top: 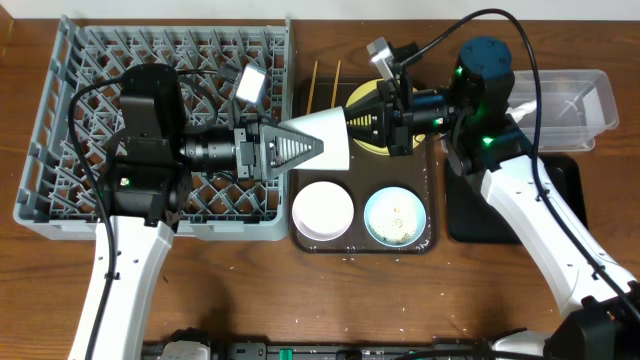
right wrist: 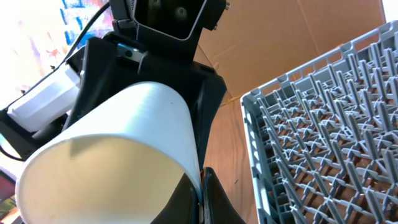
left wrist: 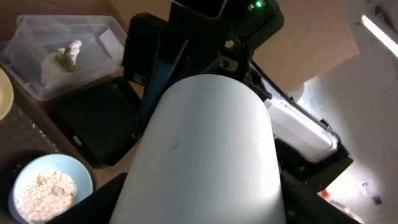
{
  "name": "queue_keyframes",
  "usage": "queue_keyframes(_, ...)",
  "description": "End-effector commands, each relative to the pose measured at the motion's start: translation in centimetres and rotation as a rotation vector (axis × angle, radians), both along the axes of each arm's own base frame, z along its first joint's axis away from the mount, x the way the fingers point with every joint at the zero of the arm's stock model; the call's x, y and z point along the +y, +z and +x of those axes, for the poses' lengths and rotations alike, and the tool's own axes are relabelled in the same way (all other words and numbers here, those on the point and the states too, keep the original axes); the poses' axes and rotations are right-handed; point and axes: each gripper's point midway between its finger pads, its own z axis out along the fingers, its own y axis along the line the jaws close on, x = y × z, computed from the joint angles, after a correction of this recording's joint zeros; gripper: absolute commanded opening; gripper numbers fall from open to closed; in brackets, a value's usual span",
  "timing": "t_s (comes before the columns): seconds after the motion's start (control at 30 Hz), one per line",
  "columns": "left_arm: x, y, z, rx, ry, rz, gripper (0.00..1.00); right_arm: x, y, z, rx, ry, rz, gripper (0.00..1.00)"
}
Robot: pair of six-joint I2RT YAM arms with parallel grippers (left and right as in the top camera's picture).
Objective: Sort waste into correct bins and load items into the dishwasher
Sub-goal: 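Place the white bowl into the dish rack with the left gripper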
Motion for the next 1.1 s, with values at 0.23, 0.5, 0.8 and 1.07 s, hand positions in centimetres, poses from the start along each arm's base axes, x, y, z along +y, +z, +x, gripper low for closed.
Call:
queue_keyframes(0.23,0.1,1.0,-0.3,-0.017,-0.011,-0.013,0.54,0.0,0.4,0.6,-0.043,-0.043,0.005,0.27)
queue_keyframes(0.5,5.0,-3.5,3.8,0.163,0.368,0.164,0.42,-6.7,-1.1,8.3,0.027,-0.417,-0.050,0.99)
queue_keyframes(0.8,22.7,-10.5,1.2,0.459,1.274,0.812,0.42,-8.4,-13.8,7.6,0.276,-0.669,-0.563,0.99)
queue_keyframes(1.07,27.5,-14.8,0.0,0.645,1.418,1.099,0.45,-5.7,-16.4,5.3,0.185,-0.662,-0.754,0.99)
